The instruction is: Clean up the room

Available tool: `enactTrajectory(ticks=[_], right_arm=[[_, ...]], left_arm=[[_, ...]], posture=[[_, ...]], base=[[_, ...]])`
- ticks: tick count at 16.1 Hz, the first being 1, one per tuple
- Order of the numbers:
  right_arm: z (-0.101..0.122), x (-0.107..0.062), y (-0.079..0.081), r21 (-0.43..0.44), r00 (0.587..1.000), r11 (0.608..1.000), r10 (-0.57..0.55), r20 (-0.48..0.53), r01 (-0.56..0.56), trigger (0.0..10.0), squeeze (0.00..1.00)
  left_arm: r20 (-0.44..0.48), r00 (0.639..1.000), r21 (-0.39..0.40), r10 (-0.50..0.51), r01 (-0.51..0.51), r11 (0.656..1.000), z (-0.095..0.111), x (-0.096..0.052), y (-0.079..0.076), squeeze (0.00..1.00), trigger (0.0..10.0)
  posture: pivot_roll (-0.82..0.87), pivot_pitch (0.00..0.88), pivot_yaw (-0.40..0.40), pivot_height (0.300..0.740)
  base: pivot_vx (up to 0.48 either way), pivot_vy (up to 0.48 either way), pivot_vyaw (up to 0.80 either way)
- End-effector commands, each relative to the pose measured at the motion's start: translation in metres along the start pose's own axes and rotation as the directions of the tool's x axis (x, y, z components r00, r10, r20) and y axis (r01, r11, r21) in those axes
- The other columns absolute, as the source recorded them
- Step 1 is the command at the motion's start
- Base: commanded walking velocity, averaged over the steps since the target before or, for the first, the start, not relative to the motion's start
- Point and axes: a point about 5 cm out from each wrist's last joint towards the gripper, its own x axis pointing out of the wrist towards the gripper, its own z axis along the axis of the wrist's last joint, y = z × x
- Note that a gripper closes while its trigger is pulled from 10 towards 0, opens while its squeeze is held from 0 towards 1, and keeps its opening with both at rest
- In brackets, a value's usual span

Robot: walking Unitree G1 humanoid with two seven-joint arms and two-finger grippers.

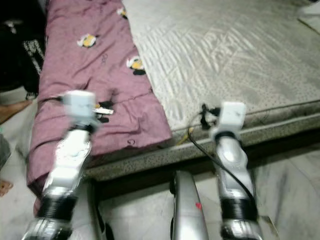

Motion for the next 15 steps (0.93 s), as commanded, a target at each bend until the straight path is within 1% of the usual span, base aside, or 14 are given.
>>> enactTrajectory(ticks=[1,2,3,4,5,7,8,9,10,12,14,15], right_arm=[[-0.004,0.008,0.023,0.052,0.994,0.993,0.107,-0.017,-0.106,10.0,0.00],[-0.006,0.011,0.039,0.058,0.982,0.981,0.186,-0.021,-0.184,10.0,0.00],[-0.006,0.014,0.054,0.046,0.968,0.967,0.251,-0.015,-0.250,10.0,0.00],[-0.006,0.017,0.069,0.056,0.952,0.951,0.305,-0.008,-0.304,10.0,0.00],[-0.007,0.018,0.081,0.073,0.940,0.938,0.340,-0.009,-0.338,10.0,0.00],[-0.010,0.018,0.115,0.129,0.899,0.893,0.438,-0.027,-0.431,10.0,0.00],[-0.014,0.015,0.132,0.143,0.872,0.867,0.488,-0.038,-0.478,10.0,0.00],[-0.017,0.012,0.142,0.157,0.855,0.850,0.517,-0.054,-0.503,10.0,0.00],[-0.024,0.007,0.160,0.155,0.820,0.822,0.564,-0.092,-0.548,10.0,0.00],[-0.035,0.001,0.180,0.166,0.788,0.802,0.596,-0.155,-0.574,10.0,0.00],[-0.040,-0.001,0.190,0.199,0.778,0.802,0.596,-0.196,-0.564,10.0,0.00],[-0.044,-0.001,0.191,0.201,0.778,0.814,0.580,-0.242,-0.545,10.0,0.00]], left_arm=[[-0.062,0.992,0.042,0.108,-0.106,0.994,-0.011,-0.025,0.027,0.00,10.0],[-0.127,0.979,0.065,0.158,-0.151,0.986,-0.022,-0.042,0.040,0.00,10.0],[-0.191,0.960,0.075,0.204,-0.193,0.978,-0.026,-0.056,0.050,0.00,10.0],[-0.223,0.945,0.087,0.240,-0.226,0.970,-0.027,-0.068,0.058,0.00,10.0],[-0.235,0.939,0.098,0.250,-0.233,0.968,-0.027,-0.075,0.061,0.00,10.0],[-0.251,0.940,0.112,0.233,-0.211,0.971,-0.025,-0.088,0.062,0.00,10.0],[-0.253,0.941,0.114,0.223,-0.200,0.973,-0.022,-0.090,0.061,0.00,10.0],[-0.249,0.945,0.114,0.212,-0.188,0.975,-0.021,-0.090,0.060,0.00,10.0],[-0.254,0.948,0.119,0.191,-0.165,0.979,-0.019,-0.090,0.059,0.00,10.0],[-0.261,0.946,0.119,0.194,-0.168,0.979,-0.016,-0.091,0.059,0.00,10.0],[-0.264,0.947,0.117,0.181,-0.155,0.981,-0.014,-0.090,0.058,0.00,10.0],[-0.265,0.948,0.114,0.175,-0.149,0.982,-0.013,-0.089,0.058,0.00,10.0]], posture=[[0.02,0.043,0.000,0.509],[0.03,0.042,-0.001,0.509],[0.05,0.041,-0.002,0.509],[0.07,0.040,-0.005,0.509],[0.09,0.037,-0.011,0.509],[0.11,0.038,-0.014,0.509],[0.13,0.040,-0.021,0.509],[0.13,0.040,-0.021,0.509],[0.14,0.041,-0.021,0.509],[0.15,0.045,-0.013,0.509],[0.15,0.047,-0.006,0.509],[0.15,0.047,-0.003,0.509]], base=[[0.000,0.000,0.00],[0.000,0.000,0.00],[0.000,0.000,0.00],[0.000,0.000,0.00],[0.000,0.000,0.00],[0.000,0.000,0.00],[0.000,0.000,0.00],[0.000,0.000,0.00],[0.000,0.000,0.00],[0.000,0.000,0.00],[0.000,0.000,0.00],[0.000,0.000,0.00]])
